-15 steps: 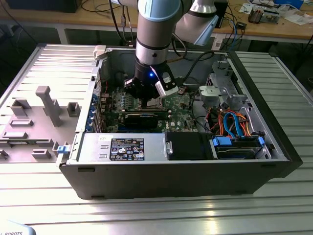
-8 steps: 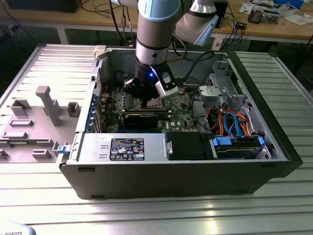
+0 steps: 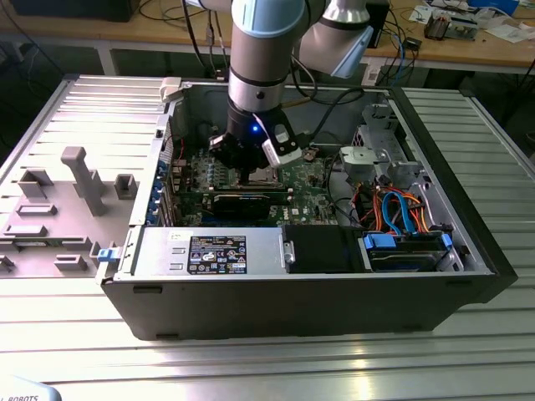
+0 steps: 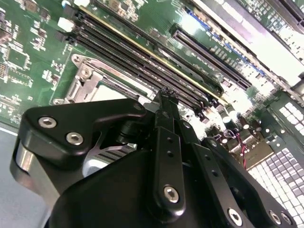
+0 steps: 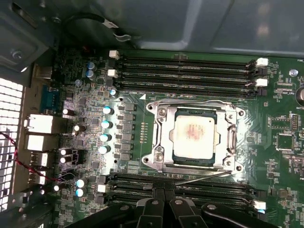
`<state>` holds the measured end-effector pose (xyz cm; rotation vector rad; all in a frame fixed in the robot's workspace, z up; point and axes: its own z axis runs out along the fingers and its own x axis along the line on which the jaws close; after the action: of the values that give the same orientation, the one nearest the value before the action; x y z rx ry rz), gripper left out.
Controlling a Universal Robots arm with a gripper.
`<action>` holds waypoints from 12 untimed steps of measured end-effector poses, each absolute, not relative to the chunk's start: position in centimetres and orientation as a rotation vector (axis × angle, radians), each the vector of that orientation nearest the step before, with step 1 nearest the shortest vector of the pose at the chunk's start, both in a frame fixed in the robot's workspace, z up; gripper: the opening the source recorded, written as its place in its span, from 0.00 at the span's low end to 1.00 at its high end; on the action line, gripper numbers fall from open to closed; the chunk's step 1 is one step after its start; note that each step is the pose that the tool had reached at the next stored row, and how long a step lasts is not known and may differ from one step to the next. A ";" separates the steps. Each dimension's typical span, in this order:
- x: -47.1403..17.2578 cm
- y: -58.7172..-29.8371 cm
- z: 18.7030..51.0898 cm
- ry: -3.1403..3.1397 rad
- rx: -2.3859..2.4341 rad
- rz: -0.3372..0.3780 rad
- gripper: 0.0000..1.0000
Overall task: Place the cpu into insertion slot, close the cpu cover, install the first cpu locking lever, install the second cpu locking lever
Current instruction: 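Install the second cpu locking lever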
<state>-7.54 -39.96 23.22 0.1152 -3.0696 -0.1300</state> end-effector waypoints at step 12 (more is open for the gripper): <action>-7.9 -41.4 22.7 -3.063 0.120 -0.268 0.12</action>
<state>-7.86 -41.40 22.69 0.1196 -3.0634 -0.2680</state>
